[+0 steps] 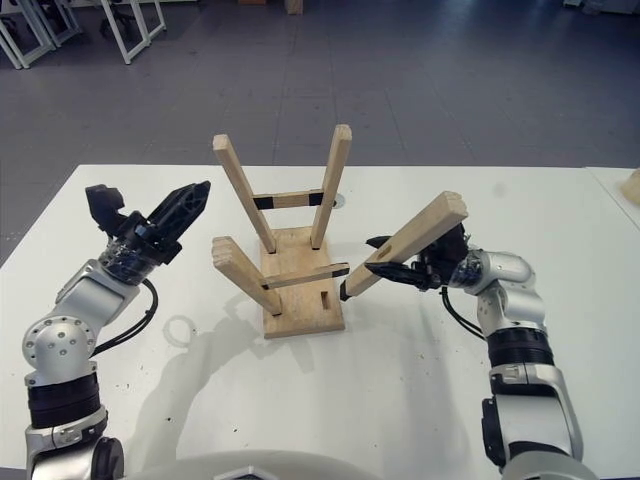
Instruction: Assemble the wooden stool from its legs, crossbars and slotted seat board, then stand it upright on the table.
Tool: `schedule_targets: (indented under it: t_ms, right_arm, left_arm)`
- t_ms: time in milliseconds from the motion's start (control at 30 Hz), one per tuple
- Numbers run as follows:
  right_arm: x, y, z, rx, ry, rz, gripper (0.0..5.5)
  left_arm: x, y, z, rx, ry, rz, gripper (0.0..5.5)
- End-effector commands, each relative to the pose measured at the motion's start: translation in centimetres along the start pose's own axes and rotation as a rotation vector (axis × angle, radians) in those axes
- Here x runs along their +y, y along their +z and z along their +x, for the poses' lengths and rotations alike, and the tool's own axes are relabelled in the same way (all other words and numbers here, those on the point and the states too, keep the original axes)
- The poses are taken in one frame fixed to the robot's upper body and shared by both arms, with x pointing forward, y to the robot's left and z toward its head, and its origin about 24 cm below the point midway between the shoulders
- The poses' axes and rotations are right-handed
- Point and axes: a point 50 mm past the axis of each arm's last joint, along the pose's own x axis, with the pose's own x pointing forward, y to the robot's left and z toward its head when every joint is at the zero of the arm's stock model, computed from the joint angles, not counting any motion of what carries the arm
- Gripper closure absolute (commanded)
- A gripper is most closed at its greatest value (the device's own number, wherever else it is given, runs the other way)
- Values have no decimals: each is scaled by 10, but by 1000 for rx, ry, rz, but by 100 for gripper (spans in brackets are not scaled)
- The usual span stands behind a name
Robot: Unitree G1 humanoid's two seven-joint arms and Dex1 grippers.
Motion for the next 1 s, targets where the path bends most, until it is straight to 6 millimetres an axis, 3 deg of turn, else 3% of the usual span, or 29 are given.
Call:
schedule_targets:
  t_ms: [33, 367, 700, 1000]
  right_arm:
    - [4, -1, 11, -23, 48, -16, 346]
    - [16, -31, 7, 40, 35, 6, 346]
    - [1, -12, 17, 94, 105, -35, 346]
    - [-4, -7, 10, 139, 101, -35, 346]
  left_arm:
    - [5, -6, 0, 21, 28, 3, 2]
    - [6, -3, 4, 40, 15, 10, 2]
    - [5, -6, 2, 48, 17, 16, 2]
    - [6, -7, 0, 69, 12, 20, 2]
